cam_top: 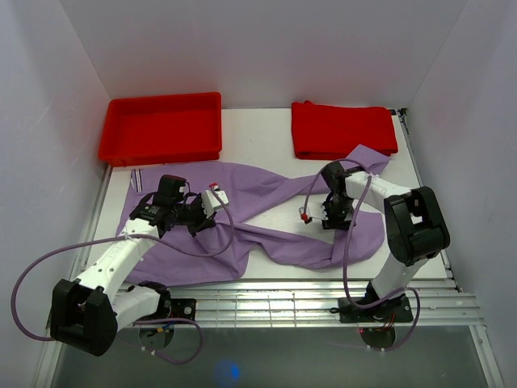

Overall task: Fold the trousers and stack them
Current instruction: Flatten the trousers out

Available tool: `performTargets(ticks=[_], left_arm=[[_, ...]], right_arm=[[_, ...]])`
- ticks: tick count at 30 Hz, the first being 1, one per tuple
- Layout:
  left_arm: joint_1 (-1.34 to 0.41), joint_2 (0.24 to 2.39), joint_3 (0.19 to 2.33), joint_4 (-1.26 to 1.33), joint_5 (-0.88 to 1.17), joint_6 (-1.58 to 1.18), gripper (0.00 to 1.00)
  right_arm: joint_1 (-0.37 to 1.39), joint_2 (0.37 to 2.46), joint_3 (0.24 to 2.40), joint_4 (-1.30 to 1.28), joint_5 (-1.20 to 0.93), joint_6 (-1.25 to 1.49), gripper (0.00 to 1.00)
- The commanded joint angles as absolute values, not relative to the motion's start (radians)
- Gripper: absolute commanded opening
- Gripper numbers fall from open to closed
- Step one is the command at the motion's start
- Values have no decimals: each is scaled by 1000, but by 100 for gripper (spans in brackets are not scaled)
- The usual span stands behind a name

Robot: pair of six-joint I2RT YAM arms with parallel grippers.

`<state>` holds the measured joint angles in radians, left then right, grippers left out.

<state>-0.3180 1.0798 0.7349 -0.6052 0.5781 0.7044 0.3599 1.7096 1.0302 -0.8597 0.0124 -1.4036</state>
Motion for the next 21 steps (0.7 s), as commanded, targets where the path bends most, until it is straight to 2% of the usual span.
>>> performTargets(ticks=[1, 2, 3, 8, 14, 16, 20, 21], left_arm=[[-318, 1086, 762, -589, 601, 686, 0], [-318, 1089, 759, -584, 598, 683, 0], [-318, 1092, 761, -580, 594, 680, 0], [-318, 1112, 764, -546, 566, 637, 0], [-314, 1143, 778, -480, 531, 555, 0], [-310, 1179, 796, -485, 537, 519, 0], [-275, 1258, 839, -500, 564, 442, 0], [-267, 1276, 857, -503, 569, 430, 0]], right_arm=[[368, 1715, 1000, -770, 66, -1594, 34], [368, 1717, 1011, -769, 72, -1582, 13], [365, 1715, 1025, -776, 75, -1545, 8], [295, 1610, 1141, -813, 29, -1505, 8], [19, 1444, 1267, -914, -139, -1515, 8], [-50, 1343, 1229, -946, -176, -1561, 8], [-136, 1085, 984, -1008, -179, -1779, 8], [-159, 1021, 862, -1015, -175, -1820, 8]])
